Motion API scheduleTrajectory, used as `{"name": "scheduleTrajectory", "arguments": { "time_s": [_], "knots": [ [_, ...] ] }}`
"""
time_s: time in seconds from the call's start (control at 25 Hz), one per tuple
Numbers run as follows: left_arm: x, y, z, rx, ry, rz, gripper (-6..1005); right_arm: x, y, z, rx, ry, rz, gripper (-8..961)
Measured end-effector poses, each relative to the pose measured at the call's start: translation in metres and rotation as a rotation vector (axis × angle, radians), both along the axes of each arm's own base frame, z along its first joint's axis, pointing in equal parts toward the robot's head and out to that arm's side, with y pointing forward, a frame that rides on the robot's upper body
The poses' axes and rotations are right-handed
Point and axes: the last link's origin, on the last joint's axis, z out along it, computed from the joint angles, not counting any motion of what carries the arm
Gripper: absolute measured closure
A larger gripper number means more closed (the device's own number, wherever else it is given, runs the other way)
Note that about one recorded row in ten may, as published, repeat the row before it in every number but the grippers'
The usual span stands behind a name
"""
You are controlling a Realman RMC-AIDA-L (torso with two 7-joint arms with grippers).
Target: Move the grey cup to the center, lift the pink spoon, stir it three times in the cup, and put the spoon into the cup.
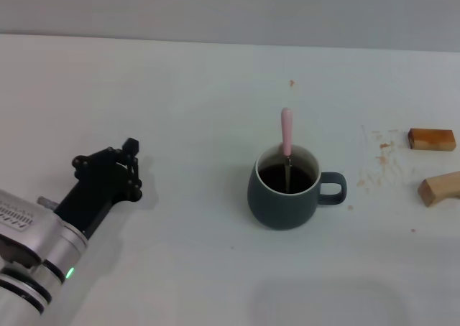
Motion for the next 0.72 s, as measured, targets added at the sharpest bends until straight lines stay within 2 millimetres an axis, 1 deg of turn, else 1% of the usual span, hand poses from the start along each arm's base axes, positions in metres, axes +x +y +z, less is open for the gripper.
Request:
{"name": "scheduleTrajectory", "arguments": {
  "time_s": [0.04, 0.16, 0.28, 0.4, 0.52, 0.72],
  "knots": [
    [-0.001, 0.0, 0.002, 0.014, -0.002, 0.001, 1001, 0.006, -0.004, -0.002, -0.021, 0.024, -0.026, 371],
    [-0.002, -0.001, 0.006, 0.041, -0.001, 0.0, 1001, 0.016, -0.01, -0.012, -0.1, 0.043, -0.09, 368],
    [-0.001, 0.0, 0.012, 0.088, 0.008, -0.01, 1001, 0.024, -0.01, -0.02, -0.166, 0.039, -0.146, 365],
    [-0.001, -0.002, 0.018, 0.13, -0.005, -0.011, 1001, 0.03, -0.011, -0.024, -0.194, 0.053, -0.185, 361],
    [-0.004, -0.003, 0.024, 0.164, -0.016, -0.004, 1001, 0.032, -0.011, -0.024, -0.188, 0.058, -0.208, 357],
    [-0.008, -0.002, 0.03, 0.186, -0.011, 0.012, 1001, 0.033, -0.01, -0.023, -0.158, 0.057, -0.229, 242]
  ]
}}
